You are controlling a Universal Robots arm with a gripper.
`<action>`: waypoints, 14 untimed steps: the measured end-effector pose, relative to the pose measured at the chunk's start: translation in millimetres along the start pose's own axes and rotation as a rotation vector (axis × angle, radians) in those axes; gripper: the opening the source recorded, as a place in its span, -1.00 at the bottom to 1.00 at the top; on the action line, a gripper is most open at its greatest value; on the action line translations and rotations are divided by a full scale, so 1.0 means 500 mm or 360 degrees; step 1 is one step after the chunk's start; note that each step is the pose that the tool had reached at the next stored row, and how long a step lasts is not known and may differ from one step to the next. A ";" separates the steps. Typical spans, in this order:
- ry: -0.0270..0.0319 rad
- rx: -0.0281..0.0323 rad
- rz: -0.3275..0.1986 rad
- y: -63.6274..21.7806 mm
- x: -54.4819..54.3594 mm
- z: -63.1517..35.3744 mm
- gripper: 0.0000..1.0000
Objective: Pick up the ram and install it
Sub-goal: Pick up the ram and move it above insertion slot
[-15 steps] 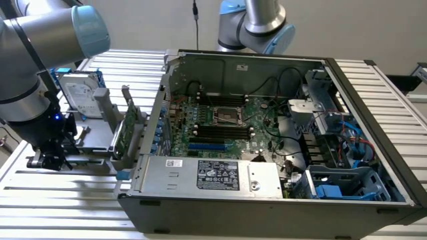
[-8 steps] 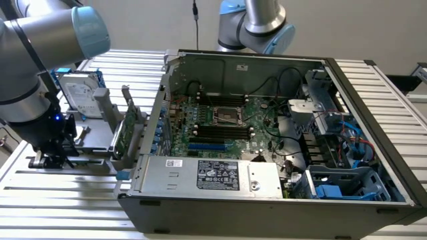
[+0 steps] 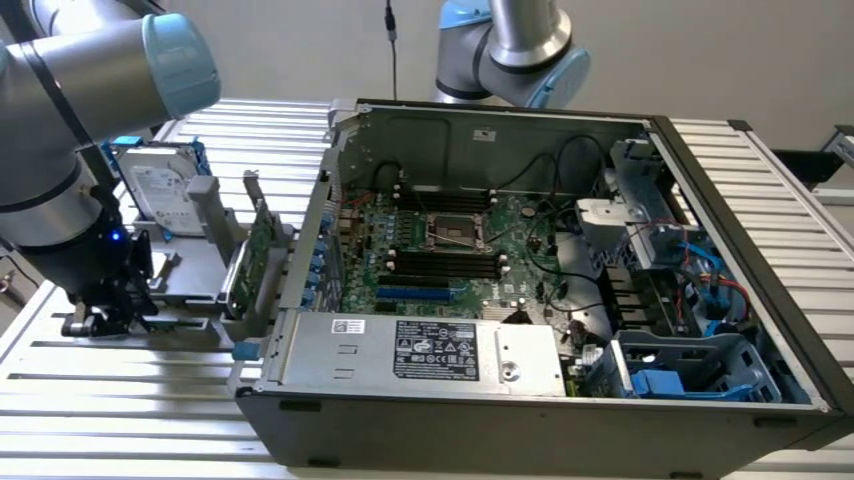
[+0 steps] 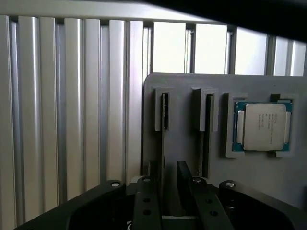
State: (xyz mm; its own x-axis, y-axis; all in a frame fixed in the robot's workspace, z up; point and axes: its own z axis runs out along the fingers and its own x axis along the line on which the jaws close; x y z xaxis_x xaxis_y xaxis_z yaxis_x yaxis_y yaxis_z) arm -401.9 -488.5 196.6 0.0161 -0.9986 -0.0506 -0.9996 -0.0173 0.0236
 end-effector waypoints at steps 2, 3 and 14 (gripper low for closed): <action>-0.00041 0.00000 0.0000 0.000 0.000 0.000 -0.45; -0.00057 0.00000 0.0000 0.000 0.000 0.001 -0.58; -0.00095 -0.00052 0.0011 -0.001 0.000 0.001 -0.72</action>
State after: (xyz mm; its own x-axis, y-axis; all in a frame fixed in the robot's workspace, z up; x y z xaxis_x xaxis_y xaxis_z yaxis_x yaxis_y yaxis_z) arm -401.3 -488.6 196.2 0.0091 -0.9984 -0.0563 -0.9996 -0.0107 0.0272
